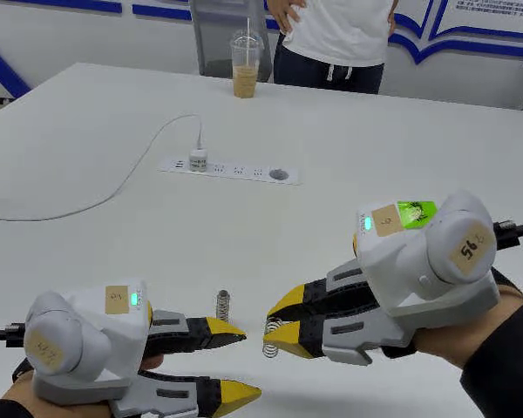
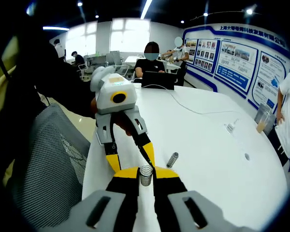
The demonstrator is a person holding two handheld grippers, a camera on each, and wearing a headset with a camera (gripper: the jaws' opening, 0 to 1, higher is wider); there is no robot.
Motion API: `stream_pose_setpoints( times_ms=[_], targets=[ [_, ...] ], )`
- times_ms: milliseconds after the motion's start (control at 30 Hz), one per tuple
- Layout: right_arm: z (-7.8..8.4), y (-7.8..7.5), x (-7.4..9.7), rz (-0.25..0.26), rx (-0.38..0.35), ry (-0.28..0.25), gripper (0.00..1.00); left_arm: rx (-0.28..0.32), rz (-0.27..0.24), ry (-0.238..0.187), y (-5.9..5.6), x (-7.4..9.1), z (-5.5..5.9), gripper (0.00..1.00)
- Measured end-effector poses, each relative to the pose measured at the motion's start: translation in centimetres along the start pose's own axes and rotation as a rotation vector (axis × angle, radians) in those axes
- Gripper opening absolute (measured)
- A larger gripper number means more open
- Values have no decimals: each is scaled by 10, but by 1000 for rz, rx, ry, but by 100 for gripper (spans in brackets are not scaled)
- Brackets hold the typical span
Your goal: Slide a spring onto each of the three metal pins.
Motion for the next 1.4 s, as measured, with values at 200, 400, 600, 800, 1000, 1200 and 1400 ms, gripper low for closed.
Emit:
stream_pose_setpoints(
  times_ms=[200, 400, 600, 800, 1000, 1200, 1400],
  targets=[
    [-1, -9, 7, 33, -6, -8, 12, 15, -33, -1, 4, 10, 3, 41],
    [-2, -15, 11, 58, -8, -14, 12, 27, -73, -12, 9, 18, 4, 46],
    [-2, -22, 16, 83, -9, -15, 12, 37, -92, -15, 11, 23, 5, 47],
    [-2, -35, 26, 126, -17, -21, 12, 47, -108, -16, 12, 27, 6, 50],
    [-1, -45, 31, 156, -20, -24, 12, 57, -123, -20, 14, 30, 6, 52],
    [4, -59, 33, 196, -35, -25, 12, 61, -128, -20, 14, 31, 7, 53],
    [12, -68, 33, 225, -51, -15, 12, 63, -131, -20, 14, 31, 7, 54]
  ],
)
Point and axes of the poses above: the centre of the closed fingertips' face, and the gripper's own axes: x roughly backward along the fingers, y roughly to its left, z roughly out of its underside, the point moved 5 cm from there along x, roughly backward along the fingers, and after that the axes turned 14 degrees about -y, right-handed, at the moved point
